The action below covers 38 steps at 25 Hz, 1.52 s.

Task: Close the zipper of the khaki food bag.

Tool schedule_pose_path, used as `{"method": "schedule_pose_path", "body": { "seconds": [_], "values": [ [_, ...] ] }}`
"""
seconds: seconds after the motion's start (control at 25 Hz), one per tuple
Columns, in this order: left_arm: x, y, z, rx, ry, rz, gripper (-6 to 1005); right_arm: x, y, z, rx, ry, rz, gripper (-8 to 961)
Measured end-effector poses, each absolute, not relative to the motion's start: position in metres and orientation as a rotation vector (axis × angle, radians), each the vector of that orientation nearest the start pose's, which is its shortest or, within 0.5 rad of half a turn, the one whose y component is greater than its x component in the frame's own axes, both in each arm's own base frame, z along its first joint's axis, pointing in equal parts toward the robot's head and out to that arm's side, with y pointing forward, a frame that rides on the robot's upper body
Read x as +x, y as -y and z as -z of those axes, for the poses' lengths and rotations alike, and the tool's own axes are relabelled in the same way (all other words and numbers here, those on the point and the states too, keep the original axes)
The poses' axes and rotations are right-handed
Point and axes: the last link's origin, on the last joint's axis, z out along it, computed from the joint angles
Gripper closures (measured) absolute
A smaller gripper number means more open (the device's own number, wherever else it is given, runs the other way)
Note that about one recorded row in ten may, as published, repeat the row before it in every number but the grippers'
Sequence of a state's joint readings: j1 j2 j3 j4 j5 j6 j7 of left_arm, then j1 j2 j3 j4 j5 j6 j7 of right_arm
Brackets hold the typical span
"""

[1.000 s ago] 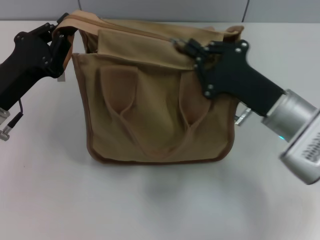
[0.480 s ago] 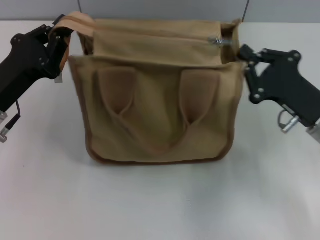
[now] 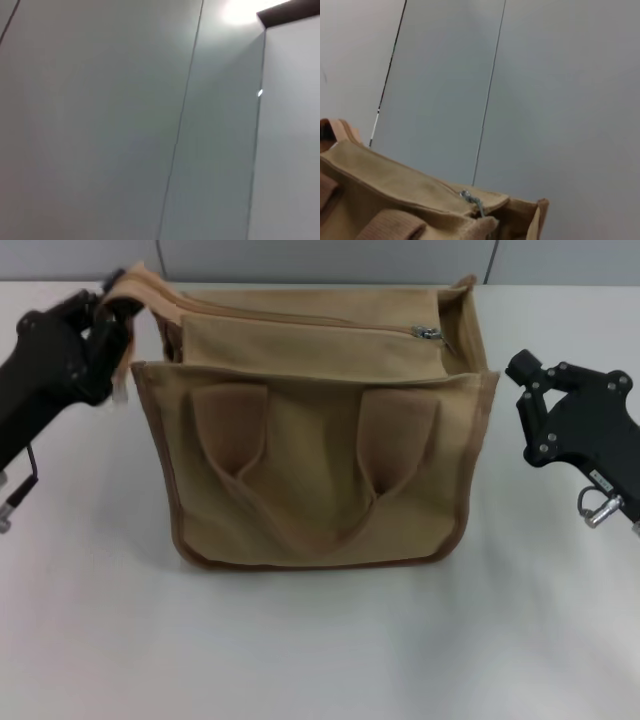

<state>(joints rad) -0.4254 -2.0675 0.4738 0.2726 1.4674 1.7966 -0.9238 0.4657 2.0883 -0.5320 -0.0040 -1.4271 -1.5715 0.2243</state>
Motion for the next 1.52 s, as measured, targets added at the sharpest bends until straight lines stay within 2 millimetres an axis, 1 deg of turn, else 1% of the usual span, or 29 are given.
{"method": "schedule_pose_path", "body": {
  "seconds": [0.04,0.08,0.12,0.2,0.32,0.4,0.44,0.48,0.52,0.56,0.6,0.64,0.68,0.72,0.8,0.84,0.88,0.92,0.96,1.04,1.08,1.12,1.2,1.24,1.28,1.36,1.44,1.48,1.52],
  "values": [
    [-0.266,-0.293,-0.037,-2.071,0.421,1.474,890,0.278,-0.288,0.039,-2.032,-0.118,-0.956,936],
    [-0.266,-0.293,-0.037,-2.071,0.421,1.474,890,0.278,-0.288,0.039,-2.032,-0.118,-0.956,933],
    [-0.261,-0.296,-0.045,-2.1,0.438,1.521,889,0.277,-0.287,0.04,-2.033,-0.124,-0.96,929],
    [-0.258,-0.296,-0.048,-2.113,0.437,1.542,888,0.276,-0.287,0.042,-2.037,-0.133,-0.967,921],
    [-0.247,-0.294,-0.058,-2.175,0.419,1.624,751,0.274,-0.287,0.044,-2.042,-0.141,-0.973,910],
    [-0.245,-0.292,-0.059,-2.202,0.407,1.637,659,0.273,-0.286,0.045,-2.043,-0.148,-0.985,902],
    [-0.241,-0.286,-0.06,-2.277,0.396,1.652,617,0.271,-0.285,0.047,-2.051,-0.176,-1.015,899],
    [-0.241,-0.286,-0.06,-2.277,0.396,1.652,575,0.271,-0.285,0.047,-2.051,-0.176,-1.015,895],
    [-0.238,-0.281,-0.06,-2.352,0.395,1.642,532,0.269,-0.285,0.049,-2.074,-0.208,-1.043,891],
    [-0.238,-0.281,-0.06,-2.352,0.395,1.642,490,0.269,-0.285,0.049,-2.074,-0.208,-1.043,888],
    [-0.237,-0.278,-0.06,-2.395,0.395,1.624,448,0.268,-0.283,0.049,-2.089,-0.217,-1.059,884],
    [-0.234,-0.273,-0.053,-2.494,0.388,1.579,431,0.265,-0.28,0.05,-2.115,-0.216,-1.09,880],
    [-0.234,-0.273,-0.053,-2.494,0.388,1.579,414,0.265,-0.28,0.05,-2.115,-0.216,-1.09,876],
    [-0.234,-0.271,-0.049,-2.538,0.388,1.555,396,0.262,-0.276,0.049,-2.14,-0.204,-1.133,872],
    [-0.236,-0.264,-0.038,-2.634,0.367,1.486,362,0.26,-0.274,0.048,-2.154,-0.194,-1.154,865],
    [-0.241,-0.253,-0.028,-2.729,0.3,1.396,345,0.26,-0.271,0.042,-2.174,-0.183,-1.194,861],
    [-0.241,-0.253,-0.028,-2.729,0.3,1.396,328,0.26,-0.271,0.042,-2.174,-0.183,-1.194,858],
    [-0.243,-0.249,-0.024,-2.753,0.261,1.367,311,0.262,-0.268,0.034,-2.178,-0.197,-1.232,854],
    [-0.246,-0.243,-0.019,-2.778,0.216,1.336,293,0.262,-0.268,0.034,-2.178,-0.197,-1.232,850],
    [-0.253,-0.231,-0.008,-2.784,0.136,1.291,259,0.264,-0.262,0.02,-2.207,-0.222,-1.306,842],
    [-0.253,-0.231,-0.008,-2.784,0.136,1.291,258,0.264,-0.262,0.02,-2.207,-0.222,-1.306,839],
    [-0.259,-0.227,-0.001,-2.765,0.114,1.264,257,0.263,-0.261,0.018,-2.231,-0.215,-1.319,835],
    [-0.262,-0.226,0.002,-2.757,0.111,1.251,256,0.264,-0.258,0.015,-2.289,-0.197,-1.312,828],
    [-0.265,-0.223,0.006,-2.746,0.112,1.237,255,0.271,-0.253,0.012,-2.356,-0.182,-1.261,824],
    [-0.265,-0.223,0.006,-2.746,0.112,1.237,254,0.271,-0.253,0.012,-2.356,-0.182,-1.261,820],
    [-0.268,-0.222,0.008,-2.744,0.123,1.221,253,0.277,-0.249,0.012,-2.413,-0.208,-1.227,812],
    [-0.272,-0.221,0.013,-2.756,0.152,1.181,251,0.279,-0.244,0.013,-2.517,-0.251,-1.204,805],
    [-0.274,-0.219,0.017,-2.771,0.171,1.168,251,0.276,-0.24,0.018,-2.614,-0.295,-1.19,771],
    [-0.274,-0.219,0.017,-2.771,0.171,1.168,250,0.276,-0.24,0.018,-2.614,-0.295,-1.19,736]
  ]
}}
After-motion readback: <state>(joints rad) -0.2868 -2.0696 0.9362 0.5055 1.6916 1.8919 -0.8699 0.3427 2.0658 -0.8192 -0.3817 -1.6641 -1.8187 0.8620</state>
